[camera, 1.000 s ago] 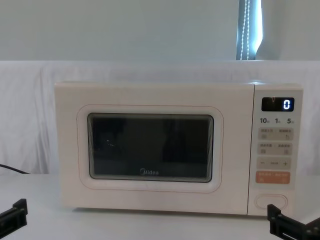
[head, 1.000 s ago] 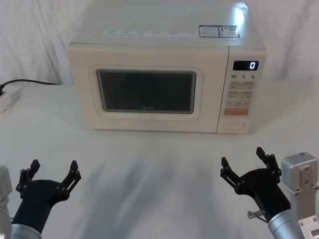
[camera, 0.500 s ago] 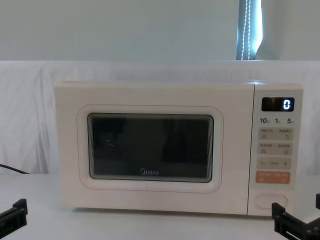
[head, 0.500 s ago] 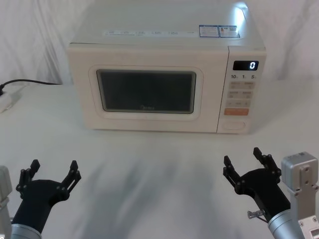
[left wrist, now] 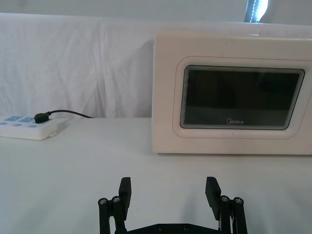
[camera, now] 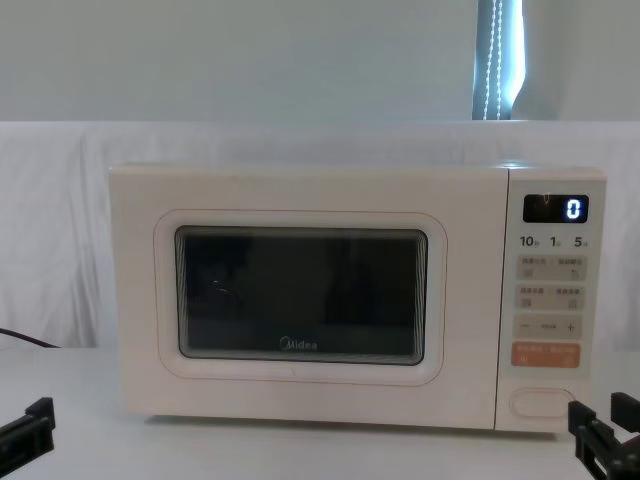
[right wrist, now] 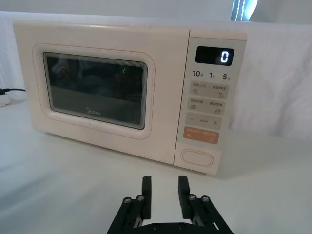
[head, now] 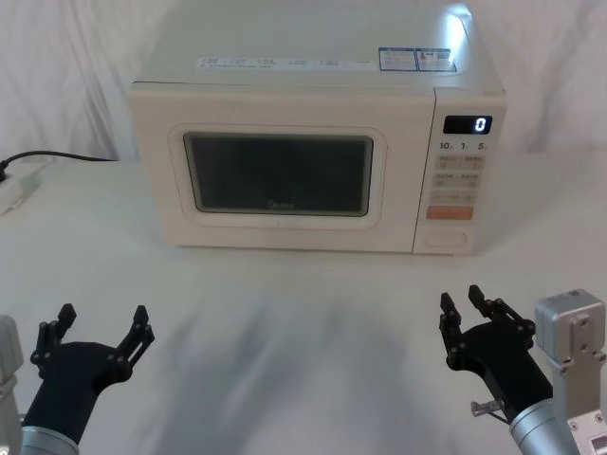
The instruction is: Press the button to open the microwave door with one hand; close the microwave door with the other hand.
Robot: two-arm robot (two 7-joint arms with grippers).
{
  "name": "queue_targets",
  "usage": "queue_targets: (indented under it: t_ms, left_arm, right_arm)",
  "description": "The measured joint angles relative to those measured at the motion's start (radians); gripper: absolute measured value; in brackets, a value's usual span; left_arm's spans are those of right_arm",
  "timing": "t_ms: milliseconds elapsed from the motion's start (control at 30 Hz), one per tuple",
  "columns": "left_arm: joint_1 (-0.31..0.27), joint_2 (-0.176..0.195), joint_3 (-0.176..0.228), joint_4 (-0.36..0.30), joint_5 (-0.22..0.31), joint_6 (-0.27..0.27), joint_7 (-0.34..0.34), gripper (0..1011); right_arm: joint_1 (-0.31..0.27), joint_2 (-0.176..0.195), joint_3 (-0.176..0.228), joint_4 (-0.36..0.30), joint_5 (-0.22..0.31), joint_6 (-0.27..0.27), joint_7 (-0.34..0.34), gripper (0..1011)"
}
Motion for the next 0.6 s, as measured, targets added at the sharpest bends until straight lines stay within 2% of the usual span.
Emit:
queue_targets:
  t_ms: [100, 133, 233, 333, 433, 600]
  left_arm:
    - [0.000, 0.000, 0.000, 0.000, 0.000, 0.000, 0.000, 1001]
    - [0.000, 0.000, 0.000, 0.000, 0.000, 0.000, 0.000, 1001]
    - [0.000, 0.000, 0.000, 0.000, 0.000, 0.000, 0.000, 1001]
    - [0.000, 0.000, 0.000, 0.000, 0.000, 0.000, 0.000, 1001]
    - [0.000, 0.000, 0.000, 0.000, 0.000, 0.000, 0.000, 1001]
    - [0.000, 0.000, 0.000, 0.000, 0.000, 0.000, 0.000, 1001]
  right_arm:
    - [0.000, 0.000, 0.000, 0.000, 0.000, 0.000, 0.000, 283]
    - [0.000, 0.000, 0.000, 0.000, 0.000, 0.000, 0.000, 283]
    - [0.000, 0.000, 0.000, 0.000, 0.000, 0.000, 0.000, 164]
    - [0.000, 0.000, 0.000, 0.000, 0.000, 0.000, 0.000, 113]
    - [0.000, 0.000, 0.000, 0.000, 0.000, 0.000, 0.000, 0]
    - [0.000, 0.000, 0.000, 0.000, 0.000, 0.000, 0.000, 0]
